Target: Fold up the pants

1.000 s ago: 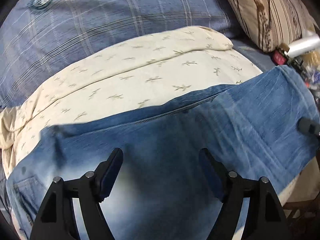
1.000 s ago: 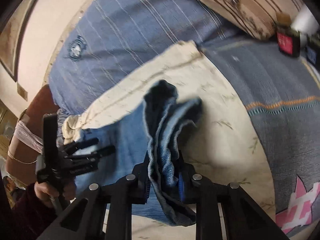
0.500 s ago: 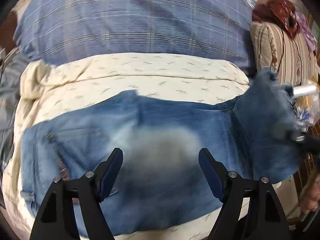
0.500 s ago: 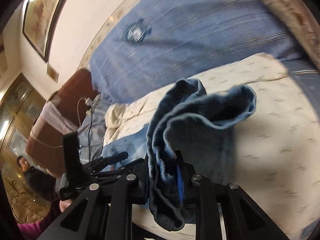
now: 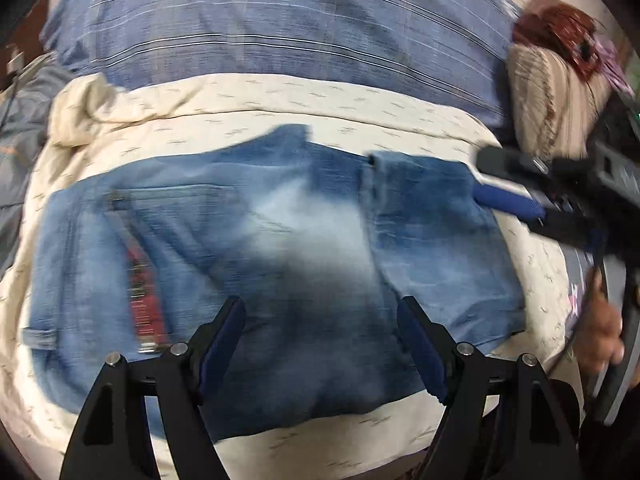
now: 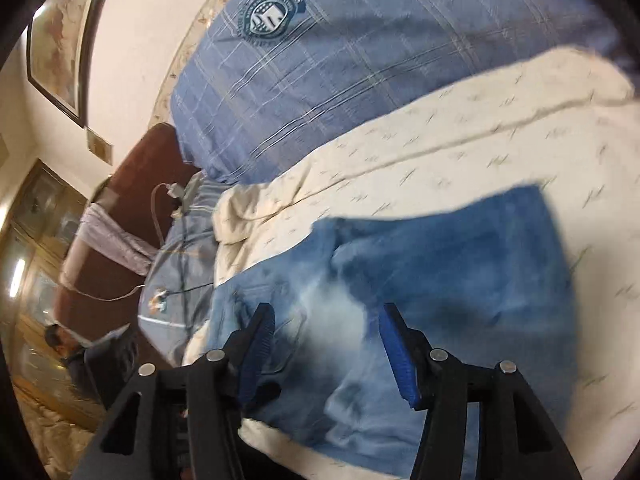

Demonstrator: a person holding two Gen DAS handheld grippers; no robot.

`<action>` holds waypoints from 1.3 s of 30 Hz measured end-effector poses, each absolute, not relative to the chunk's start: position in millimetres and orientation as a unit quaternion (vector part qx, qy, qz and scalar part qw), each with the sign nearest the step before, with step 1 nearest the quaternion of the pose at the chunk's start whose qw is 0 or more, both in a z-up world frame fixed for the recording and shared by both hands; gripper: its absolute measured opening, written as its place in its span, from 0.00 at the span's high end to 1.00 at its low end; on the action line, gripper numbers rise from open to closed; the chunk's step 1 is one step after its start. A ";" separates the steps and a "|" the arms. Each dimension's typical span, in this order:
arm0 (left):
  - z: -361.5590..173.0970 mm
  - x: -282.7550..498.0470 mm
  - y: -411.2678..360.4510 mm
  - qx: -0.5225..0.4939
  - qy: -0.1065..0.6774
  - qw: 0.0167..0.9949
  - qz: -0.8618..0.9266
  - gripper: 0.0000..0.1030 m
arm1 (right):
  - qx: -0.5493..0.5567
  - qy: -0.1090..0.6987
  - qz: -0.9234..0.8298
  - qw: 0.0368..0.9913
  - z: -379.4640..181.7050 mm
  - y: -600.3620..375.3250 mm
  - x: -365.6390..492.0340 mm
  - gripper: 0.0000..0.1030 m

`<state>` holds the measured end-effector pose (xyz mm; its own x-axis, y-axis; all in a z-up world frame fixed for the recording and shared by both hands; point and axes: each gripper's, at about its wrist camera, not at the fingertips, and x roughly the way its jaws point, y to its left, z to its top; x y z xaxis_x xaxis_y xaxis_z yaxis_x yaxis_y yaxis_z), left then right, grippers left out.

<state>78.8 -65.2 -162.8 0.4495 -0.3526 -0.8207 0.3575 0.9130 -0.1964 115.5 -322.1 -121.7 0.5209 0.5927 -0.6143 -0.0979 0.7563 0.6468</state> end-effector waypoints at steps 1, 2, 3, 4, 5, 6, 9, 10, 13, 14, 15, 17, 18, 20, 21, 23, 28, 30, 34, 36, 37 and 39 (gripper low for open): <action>-167.7 78.3 -76.6 0.012 0.482 0.849 -0.216 0.23 | 0.270 0.447 0.202 0.829 -121.2 -324.6 119.3 0.44; -172.8 79.1 -86.1 0.022 0.485 0.847 -0.217 0.23 | 0.260 0.454 0.196 0.829 -122.8 -326.0 123.6 0.45; -177.0 80.2 -91.9 0.031 0.488 0.845 -0.215 0.23 | 0.255 0.462 0.192 0.828 -125.2 -327.9 128.9 0.47; -183.2 80.9 -98.7 0.040 0.492 0.843 -0.214 0.23 | 0.250 0.467 0.187 0.827 -128.2 -326.0 136.3 0.49; -187.9 80.8 -102.0 0.047 0.493 0.843 -0.212 0.23 | 0.245 0.473 0.182 0.826 -132.3 -326.4 141.6 0.53; -191.7 80.9 -104.6 0.054 0.495 0.842 -0.209 0.23 | 0.240 0.485 0.178 0.822 -140.1 -324.9 150.4 0.53; -198.7 79.4 -110.5 0.072 0.490 0.843 -0.209 0.22 | 0.247 0.516 0.176 0.801 -165.8 -319.8 176.6 0.54; -198.8 79.1 -111.0 0.075 0.488 0.844 -0.210 0.22 | 0.246 0.524 0.170 0.798 -176.6 -317.5 185.9 0.54; -195.7 80.1 -103.8 0.059 0.493 0.840 -0.217 0.22 | 0.265 0.525 0.167 0.792 -189.6 -318.7 199.7 0.53; -194.0 79.7 -101.0 0.055 0.494 0.839 -0.220 0.22 | 0.270 0.527 0.164 0.789 -187.3 -320.6 201.7 0.53; -190.8 78.7 -96.2 0.051 0.494 0.839 -0.221 0.22 | 0.273 0.529 0.163 0.787 -186.0 -321.6 201.0 0.53; -181.7 73.5 -85.1 0.047 0.485 0.845 -0.220 0.22 | 0.269 0.512 0.167 0.798 -176.2 -324.4 191.8 0.53; -175.3 69.0 -76.8 0.046 0.478 0.849 -0.218 0.22 | 0.267 0.496 0.175 0.807 -168.6 -325.9 182.6 0.53; -163.9 60.4 -58.7 0.043 0.464 0.859 -0.213 0.22 | 0.281 0.483 0.191 0.807 -160.8 -329.7 165.2 0.53; -156.9 55.3 -45.6 0.042 0.455 0.865 -0.207 0.22 | 0.284 0.479 0.195 0.808 -158.7 -328.9 157.9 0.53; -146.7 48.9 -18.1 0.036 0.442 0.876 -0.191 0.22 | 0.273 0.476 0.202 0.811 -153.6 -322.4 142.3 0.53; -126.0 36.4 72.6 -0.007 0.422 0.901 -0.097 0.22 | 0.226 0.509 0.221 0.801 -169.9 -281.1 118.8 0.52; -127.6 34.7 103.3 -0.027 0.427 0.902 -0.064 0.22 | 0.186 0.527 0.200 0.805 -184.3 -265.0 114.8 0.51; -136.1 37.5 152.1 -0.093 0.446 0.890 -0.021 0.22 | 0.194 0.486 0.220 0.823 -168.1 -264.7 99.8 0.49; -140.1 36.9 166.4 -0.123 0.451 0.884 -0.017 0.22 | 0.196 0.456 0.226 0.838 -158.4 -268.2 88.0 0.46; -143.5 39.1 171.8 -0.140 0.456 0.879 -0.018 0.22 | 0.191 0.444 0.227 0.846 -154.0 -268.9 82.0 0.46; -147.3 42.6 172.9 -0.160 0.463 0.872 -0.027 0.22 | 0.181 0.424 0.227 0.858 -146.6 -268.3 70.1 0.45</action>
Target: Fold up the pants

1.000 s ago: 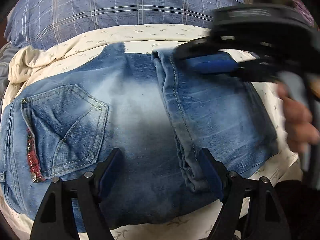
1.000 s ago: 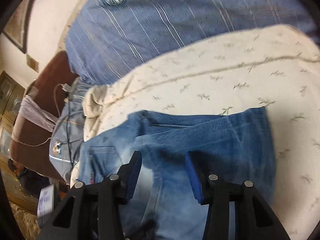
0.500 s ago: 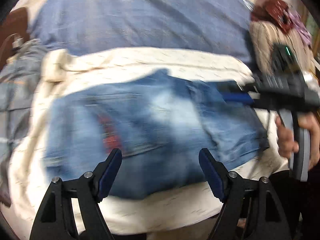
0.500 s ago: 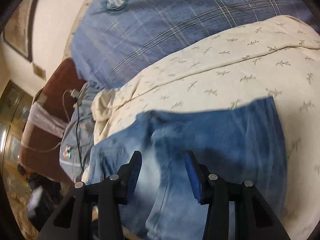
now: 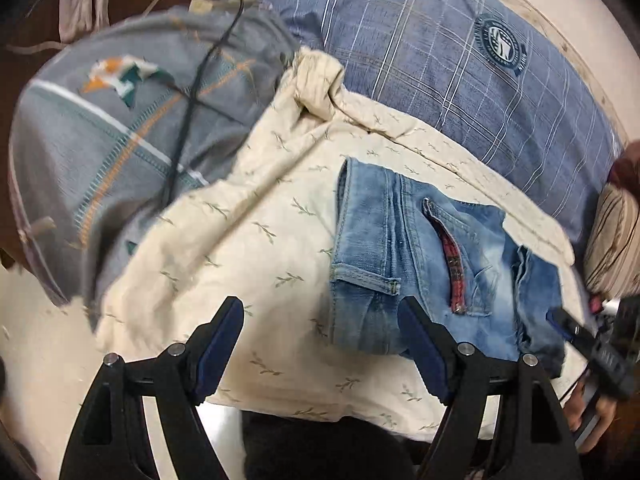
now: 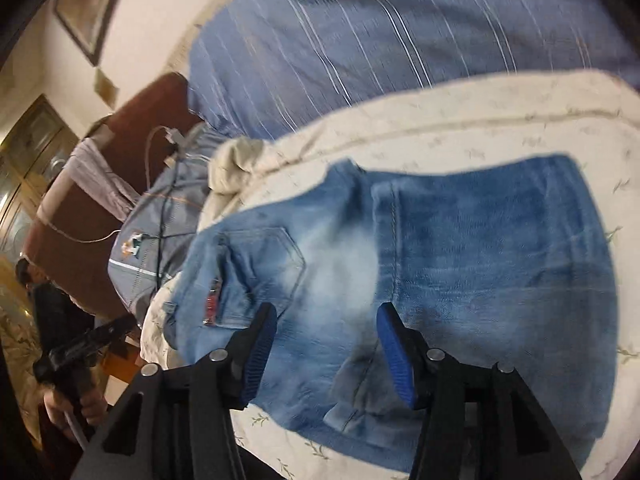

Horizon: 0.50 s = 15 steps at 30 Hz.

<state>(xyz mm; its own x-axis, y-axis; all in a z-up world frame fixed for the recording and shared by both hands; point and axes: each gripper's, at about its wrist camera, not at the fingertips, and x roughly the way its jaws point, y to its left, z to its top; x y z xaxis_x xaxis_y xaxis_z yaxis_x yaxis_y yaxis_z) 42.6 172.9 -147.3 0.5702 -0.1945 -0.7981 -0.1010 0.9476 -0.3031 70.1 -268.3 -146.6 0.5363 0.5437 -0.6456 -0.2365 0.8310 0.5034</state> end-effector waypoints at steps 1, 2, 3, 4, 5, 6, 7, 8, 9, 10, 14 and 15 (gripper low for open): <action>-149.8 45.5 172.7 -0.167 0.465 0.869 -0.029 0.22 | 0.177 0.418 0.227 0.862 -143.6 -266.5 65.4 0.44; -153.4 51.3 172.8 -0.176 0.469 0.865 -0.031 0.22 | 0.169 0.410 0.228 0.867 -141.6 -265.4 58.7 0.44; -156.2 57.7 171.0 -0.184 0.472 0.862 -0.036 0.22 | 0.160 0.404 0.228 0.871 -137.8 -263.1 52.1 0.44; -157.0 61.5 167.6 -0.192 0.475 0.858 -0.045 0.22 | 0.152 0.401 0.227 0.874 -136.8 -262.0 48.4 0.44; -158.6 66.0 167.0 -0.198 0.478 0.855 -0.052 0.22 | 0.146 0.398 0.226 0.877 -136.3 -261.9 44.2 0.44; -163.1 74.8 165.5 -0.206 0.484 0.848 -0.060 0.22 | 0.147 0.397 0.225 0.877 -134.7 -264.7 40.7 0.44; -166.9 81.9 164.7 -0.213 0.488 0.844 -0.065 0.22 | 0.150 0.398 0.223 0.877 -134.8 -267.7 42.2 0.44; -170.2 87.5 162.8 -0.221 0.492 0.839 -0.071 0.22 | 0.154 0.399 0.219 0.877 -135.5 -270.5 42.8 0.44; -174.7 94.7 160.3 -0.231 0.495 0.834 -0.080 0.22 | 0.163 0.399 0.211 0.877 -136.4 -276.3 44.3 0.44; -179.0 101.2 157.8 -0.241 0.496 0.830 -0.085 0.22 | 0.171 0.398 0.207 0.877 -137.0 -282.6 44.8 0.44; -191.6 115.8 147.9 -0.251 0.502 0.823 -0.084 0.22 | 0.203 0.391 0.190 0.877 -137.4 -304.8 47.7 0.44; -194.2 117.9 143.8 -0.244 0.504 0.825 -0.080 0.22 | 0.204 0.389 0.185 0.879 -137.4 -308.8 48.3 0.44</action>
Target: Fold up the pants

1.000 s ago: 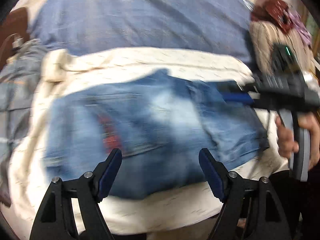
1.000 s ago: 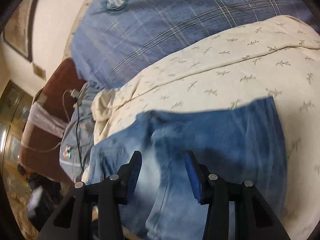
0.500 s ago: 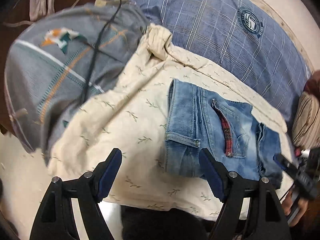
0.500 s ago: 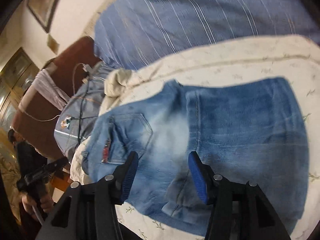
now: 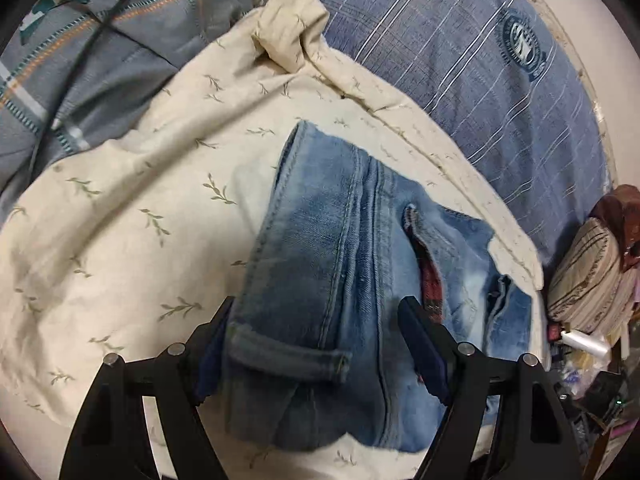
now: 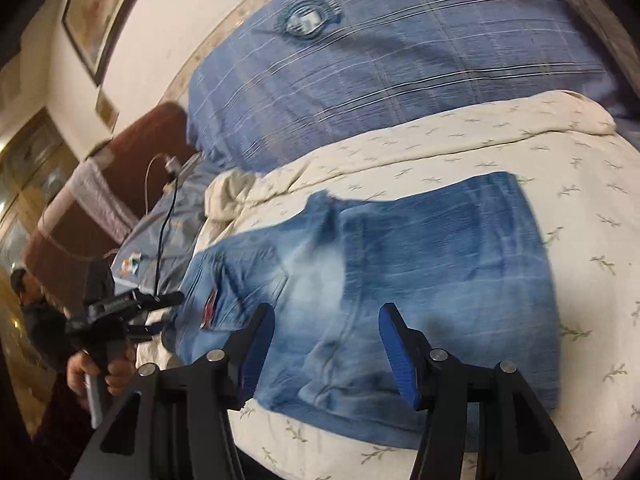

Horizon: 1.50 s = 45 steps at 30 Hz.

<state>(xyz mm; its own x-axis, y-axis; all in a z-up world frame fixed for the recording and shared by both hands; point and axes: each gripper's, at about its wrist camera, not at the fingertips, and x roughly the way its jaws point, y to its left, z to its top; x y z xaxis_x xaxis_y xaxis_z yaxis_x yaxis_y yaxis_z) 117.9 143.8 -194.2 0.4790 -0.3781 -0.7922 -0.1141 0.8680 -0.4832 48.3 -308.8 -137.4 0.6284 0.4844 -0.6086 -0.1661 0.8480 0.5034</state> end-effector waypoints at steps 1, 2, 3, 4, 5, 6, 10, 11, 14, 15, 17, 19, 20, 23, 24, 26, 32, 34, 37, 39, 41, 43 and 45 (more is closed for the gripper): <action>-195.4 118.8 139.0 -0.233 0.503 0.829 -0.076 0.22 | 0.205 0.389 0.182 0.880 -137.5 -310.8 48.9 0.44; -195.3 118.5 136.4 -0.224 0.501 0.833 -0.074 0.22 | 0.204 0.389 0.180 0.880 -137.7 -311.9 49.4 0.44; -195.4 118.8 131.6 -0.208 0.499 0.838 -0.070 0.22 | 0.203 0.391 0.179 0.879 -138.7 -313.8 50.3 0.44; -196.3 119.2 129.1 -0.195 0.500 0.841 -0.068 0.22 | 0.202 0.394 0.178 0.879 -139.4 -314.1 51.3 0.44; -197.9 120.7 126.4 -0.185 0.507 0.840 -0.065 0.23 | 0.200 0.397 0.176 0.878 -140.5 -314.6 52.5 0.44; -200.0 123.2 124.9 -0.182 0.514 0.836 -0.062 0.25 | 0.198 0.399 0.173 0.879 -141.6 -315.1 53.7 0.44; -199.3 127.4 124.7 -0.202 0.511 0.831 -0.091 0.56 | 0.202 0.404 0.160 0.878 -144.8 -320.8 57.8 0.44; -196.4 127.1 121.3 -0.189 0.508 0.836 -0.087 0.63 | 0.206 0.403 0.156 0.878 -145.0 -323.1 58.6 0.44; -185.9 124.4 111.1 -0.162 0.495 0.849 -0.086 0.78 | 0.213 0.401 0.149 0.878 -145.8 -328.0 59.6 0.44; -179.3 121.5 105.3 -0.144 0.486 0.858 -0.081 0.79 | 0.214 0.401 0.148 0.878 -145.7 -329.2 59.9 0.44; -169.1 116.7 97.4 -0.116 0.471 0.871 -0.076 0.81 | 0.214 0.400 0.146 0.879 -145.3 -330.0 59.9 0.44; -159.2 113.1 92.0 -0.103 0.461 0.878 -0.075 0.81 | 0.215 0.398 0.145 0.880 -144.3 -331.7 59.5 0.44; -155.0 112.0 89.8 -0.100 0.456 0.881 -0.075 0.82 | 0.216 0.396 0.144 0.881 -143.7 -332.9 59.2 0.44; -130.7 103.6 73.5 -0.072 0.429 0.896 -0.085 0.83 | 0.226 0.387 0.139 0.883 -141.1 -339.5 57.2 0.44; -119.9 99.0 63.1 -0.055 0.417 0.903 -0.092 0.83 | 0.231 0.384 0.137 0.883 -139.9 -343.1 56.6 0.44; -100.5 88.6 40.1 -0.018 0.395 0.912 -0.104 0.83 | 0.243 0.377 0.134 0.884 -137.8 -350.3 55.4 0.44; -64.3 59.7 -61.4 0.111 0.349 0.918 -0.153 0.83 | 0.277 0.346 0.120 0.888 -128.1 -377.6 46.6 0.44; -63.4 54.9 -90.5 0.154 0.337 0.916 -0.154 0.83 | 0.292 0.338 0.114 0.887 -126.8 -391.3 43.1 0.44; -68.7 60.4 -88.4 0.156 0.346 0.914 -0.143 0.82 | 0.308 0.337 0.098 0.884 -127.2 -406.5 39.5 0.44; -75.2 65.5 -60.8 0.138 0.360 0.915 -0.117 0.82 | 0.308 0.336 0.096 0.885 -126.6 -410.8 38.3 0.44; -83.2 70.9 -23.1 0.116 0.376 0.915 -0.087 0.82 | 0.297 0.337 0.098 0.888 -125.5 -408.9 37.7 0.44; -96.3 77.0 22.8 0.078 0.410 0.906 -0.072 0.78 | 0.289 0.340 0.105 0.889 -126.2 -403.3 39.1 0.44; -115.6 85.8 67.7 0.034 0.459 0.885 -0.076 0.66 | 0.284 0.349 0.116 0.886 -129.4 -394.3 43.0 0.44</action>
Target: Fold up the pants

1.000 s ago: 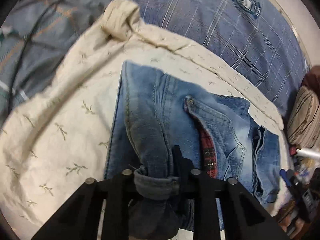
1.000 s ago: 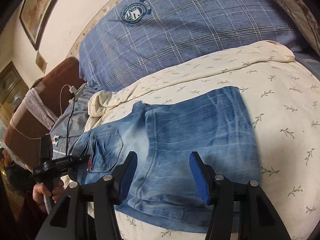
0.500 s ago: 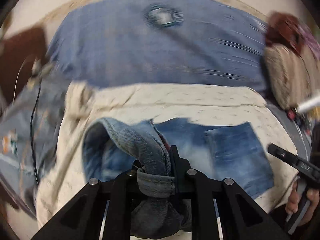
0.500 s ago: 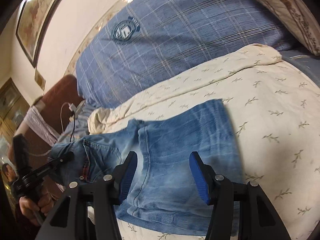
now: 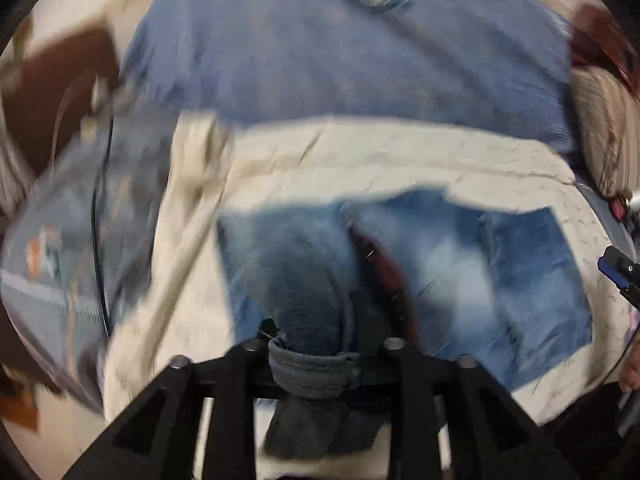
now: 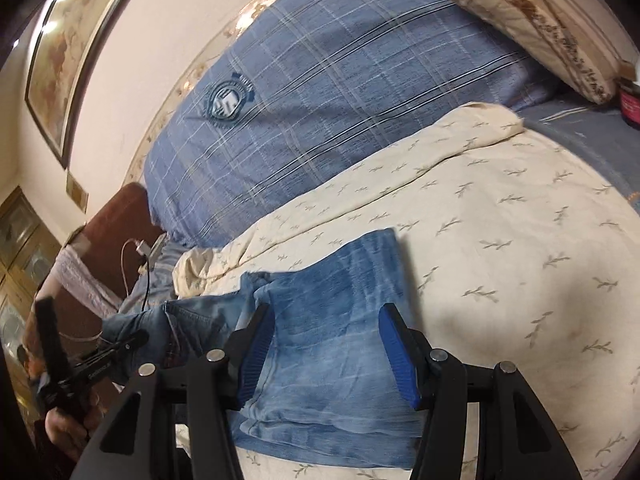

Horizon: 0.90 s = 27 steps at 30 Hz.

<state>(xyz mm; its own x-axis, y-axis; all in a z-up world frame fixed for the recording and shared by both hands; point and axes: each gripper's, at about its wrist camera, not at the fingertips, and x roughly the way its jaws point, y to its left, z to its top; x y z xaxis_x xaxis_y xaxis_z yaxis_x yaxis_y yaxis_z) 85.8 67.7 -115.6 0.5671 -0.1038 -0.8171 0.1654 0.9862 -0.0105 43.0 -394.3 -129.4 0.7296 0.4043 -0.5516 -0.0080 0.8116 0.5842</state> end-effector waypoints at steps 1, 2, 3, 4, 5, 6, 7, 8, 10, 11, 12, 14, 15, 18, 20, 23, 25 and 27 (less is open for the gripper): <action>-122.5 85.9 80.2 0.022 0.469 0.880 -0.076 0.53 | 0.281 0.353 0.120 0.884 -130.9 -389.2 45.0 0.44; -131.8 85.1 101.0 0.005 0.477 0.877 -0.066 0.46 | 0.276 0.357 0.124 0.884 -131.7 -383.5 47.1 0.44; -139.2 84.1 114.6 -0.007 0.482 0.875 -0.057 0.43 | 0.268 0.360 0.127 0.885 -132.1 -377.0 49.2 0.44; -144.0 82.7 122.3 -0.016 0.486 0.872 -0.054 0.38 | 0.257 0.364 0.130 0.886 -132.6 -369.7 51.0 0.44; -151.1 81.8 131.9 -0.028 0.492 0.868 -0.053 0.32 | 0.249 0.367 0.133 0.886 -133.3 -363.6 52.3 0.44; -157.5 80.4 140.3 -0.044 0.497 0.865 -0.058 0.29 | 0.241 0.371 0.136 0.887 -134.3 -356.9 53.9 0.44; -162.9 78.6 145.1 -0.062 0.496 0.864 -0.063 0.27 | 0.232 0.374 0.137 0.887 -135.6 -350.4 55.6 0.44; -166.4 77.6 149.1 -0.077 0.495 0.863 -0.069 0.26 | 0.227 0.377 0.138 0.887 -137.3 -345.9 56.7 0.44; -170.9 78.0 151.2 -0.097 0.492 0.862 -0.076 0.24 | 0.220 0.385 0.138 0.886 -141.5 -337.4 60.6 0.44; -173.9 79.9 151.4 -0.104 0.489 0.863 -0.074 0.20 | 0.217 0.389 0.136 0.885 -143.7 -333.8 62.3 0.44; -178.5 81.9 151.8 -0.109 0.489 0.862 -0.074 0.18 | 0.215 0.392 0.135 0.884 -145.4 -331.6 63.7 0.44; -188.5 84.1 145.5 -0.112 0.498 0.855 -0.088 0.17 | 0.211 0.396 0.133 0.884 -147.2 -326.7 65.6 0.44; -194.5 88.3 142.3 -0.116 0.505 0.850 -0.095 0.17 | 0.206 0.397 0.132 0.885 -147.9 -323.6 66.4 0.44; -200.4 95.8 137.8 -0.152 0.503 0.842 -0.123 0.17 | 0.194 0.401 0.129 0.886 -149.8 -317.8 68.3 0.44; -205.7 105.7 137.3 -0.169 0.512 0.830 -0.142 0.17 | 0.189 0.405 0.127 0.885 -151.8 -315.5 69.6 0.44; -212.8 118.0 134.0 -0.179 0.524 0.818 -0.155 0.31 | 0.184 0.407 0.123 0.886 -152.6 -312.6 71.3 0.44; -208.8 120.5 127.1 -0.165 0.521 0.820 -0.172 0.55 | 0.182 0.407 0.121 0.887 -152.9 -312.3 72.7 0.44; -209.8 126.0 125.2 -0.168 0.525 0.816 -0.177 0.63 | 0.183 0.407 0.118 0.887 -153.0 -312.2 71.9 0.44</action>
